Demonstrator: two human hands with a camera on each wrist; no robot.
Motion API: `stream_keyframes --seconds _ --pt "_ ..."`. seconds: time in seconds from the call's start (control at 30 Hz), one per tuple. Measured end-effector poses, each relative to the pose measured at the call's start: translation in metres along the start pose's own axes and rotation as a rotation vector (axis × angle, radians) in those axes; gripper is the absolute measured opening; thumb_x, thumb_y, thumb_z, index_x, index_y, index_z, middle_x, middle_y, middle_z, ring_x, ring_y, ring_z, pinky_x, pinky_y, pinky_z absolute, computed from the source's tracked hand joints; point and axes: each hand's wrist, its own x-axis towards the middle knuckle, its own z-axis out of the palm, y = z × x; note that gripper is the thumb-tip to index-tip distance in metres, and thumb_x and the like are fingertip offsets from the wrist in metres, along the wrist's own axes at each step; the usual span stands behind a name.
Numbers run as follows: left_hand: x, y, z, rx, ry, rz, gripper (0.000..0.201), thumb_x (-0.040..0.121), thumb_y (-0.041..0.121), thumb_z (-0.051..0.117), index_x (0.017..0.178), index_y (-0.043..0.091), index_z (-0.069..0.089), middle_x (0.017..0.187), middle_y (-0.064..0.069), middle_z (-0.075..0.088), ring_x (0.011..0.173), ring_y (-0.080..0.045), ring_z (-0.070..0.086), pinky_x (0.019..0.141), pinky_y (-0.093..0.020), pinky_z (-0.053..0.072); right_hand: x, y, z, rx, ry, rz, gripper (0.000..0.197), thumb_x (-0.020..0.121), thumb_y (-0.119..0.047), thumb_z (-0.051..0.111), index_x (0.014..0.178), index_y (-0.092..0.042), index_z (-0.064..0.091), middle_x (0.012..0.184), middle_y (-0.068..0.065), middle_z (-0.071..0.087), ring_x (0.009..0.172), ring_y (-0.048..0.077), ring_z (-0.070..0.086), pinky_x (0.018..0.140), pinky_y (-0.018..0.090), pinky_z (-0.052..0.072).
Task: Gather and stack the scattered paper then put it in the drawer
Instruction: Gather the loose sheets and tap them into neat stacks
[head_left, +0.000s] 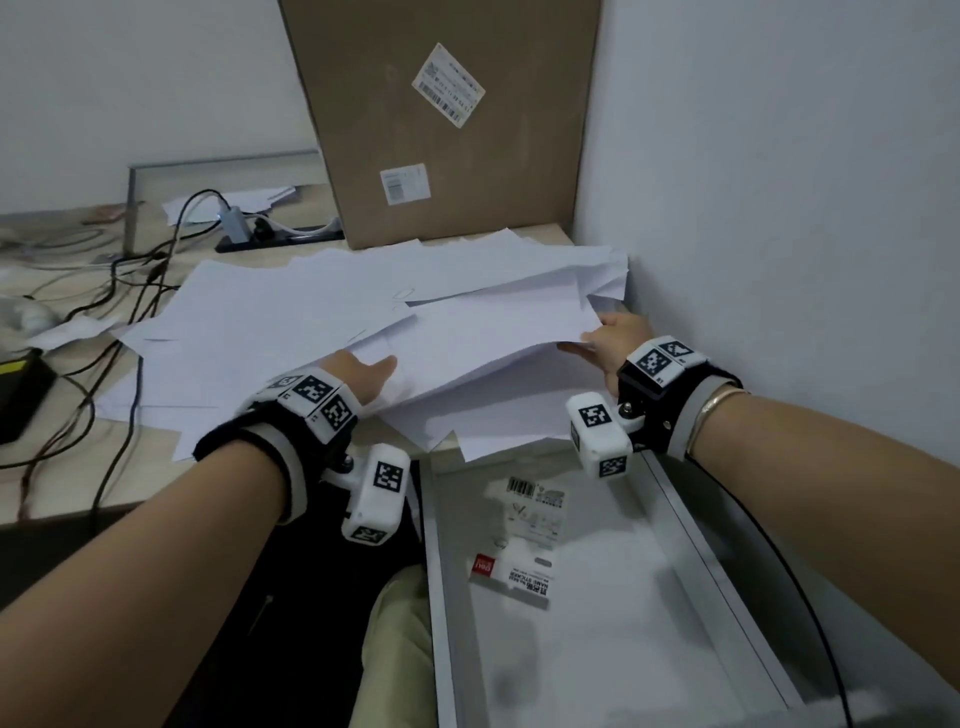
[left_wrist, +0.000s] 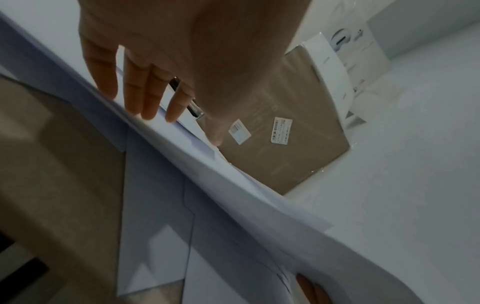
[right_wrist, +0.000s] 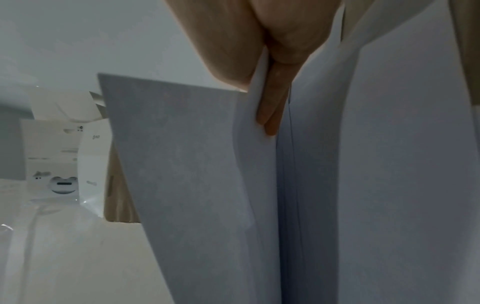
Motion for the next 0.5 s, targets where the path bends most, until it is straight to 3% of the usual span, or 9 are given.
stream_keyframes --seconds 0.07,0.1,0.2,0.27,0.33,0.4,0.43,0.5 --pt "-0.006 -0.003 0.002 -0.059 -0.064 -0.013 0.064 0.094 0.052 0.045 0.118 -0.007 0.057 0.113 -0.023 0.063 0.106 -0.035 0.060 0.089 -0.036 0.046 -0.005 -0.002 0.000 -0.030 0.007 -0.009 0.038 0.089 0.009 0.050 0.127 0.007 0.052 0.127 0.024 0.057 0.094 0.023 0.058 0.055 0.014 0.054" --pt "-0.011 -0.003 0.002 -0.083 -0.099 -0.024 0.059 0.094 0.053 0.045 0.105 -0.003 0.059 0.098 -0.019 0.064 0.094 -0.031 0.061 0.079 -0.033 0.047 -0.007 -0.003 0.000 -0.044 0.004 -0.009 0.038 0.089 0.008 0.050 0.127 0.006 0.052 0.128 0.024 0.056 0.095 0.024 0.060 0.051 0.012 0.052" --pt "-0.028 -0.003 0.001 -0.180 -0.149 -0.090 0.053 0.095 0.054 0.043 0.076 0.005 0.048 0.062 -0.007 0.051 0.046 -0.018 0.049 0.047 -0.019 0.032 -0.011 0.001 -0.001 -0.065 -0.012 -0.006 0.039 0.089 0.007 0.051 0.129 0.004 0.051 0.131 0.023 0.055 0.079 0.017 0.061 0.048 0.011 0.049" --pt "-0.040 -0.004 -0.001 -0.216 -0.218 -0.108 0.060 0.095 0.058 0.037 0.070 0.004 0.049 0.050 -0.006 0.051 0.030 -0.013 0.043 0.039 -0.012 0.027 -0.013 0.005 -0.001 -0.063 -0.016 0.007 0.040 0.090 0.007 0.051 0.130 0.005 0.049 0.132 0.023 0.054 0.072 0.011 0.057 0.049 0.011 0.049" --pt "-0.050 -0.006 0.002 -0.269 -0.370 -0.117 0.078 0.091 0.068 0.028 0.072 -0.001 0.058 0.056 -0.012 0.067 0.047 -0.016 0.056 0.048 -0.016 0.041 -0.017 0.007 0.001 -0.042 -0.016 0.014 0.041 0.089 0.007 0.050 0.130 0.006 0.048 0.133 0.023 0.053 0.073 0.011 0.057 0.050 0.012 0.050" --pt "-0.053 -0.007 0.008 -0.404 -0.485 -0.102 0.094 0.085 0.077 0.021 0.085 -0.007 0.064 0.078 -0.020 0.074 0.076 -0.026 0.065 0.081 -0.030 0.054 -0.023 0.008 0.005 -0.043 -0.035 0.020 0.042 0.089 0.007 0.051 0.131 0.007 0.047 0.134 0.023 0.052 0.076 0.013 0.058 0.050 0.013 0.050" --pt "-0.057 -0.004 0.011 -0.503 -0.501 -0.097 0.097 0.085 0.078 0.021 0.094 -0.009 0.061 0.087 -0.022 0.073 0.081 -0.029 0.066 0.086 -0.035 0.054 -0.026 0.008 0.008 -0.039 -0.037 0.033 0.043 0.089 0.006 0.051 0.132 0.007 0.045 0.134 0.022 0.052 0.081 0.016 0.059 0.050 0.013 0.051" --pt "-0.070 0.004 0.017 -0.729 -0.498 -0.096 0.087 0.086 0.075 0.030 0.110 -0.006 0.051 0.101 -0.024 0.067 0.077 -0.032 0.067 0.063 -0.032 0.058 -0.031 0.009 0.013 -0.024 -0.074 0.069 0.044 0.088 0.008 0.052 0.131 0.012 0.044 0.129 0.022 0.053 0.101 0.023 0.060 0.058 0.019 0.057"
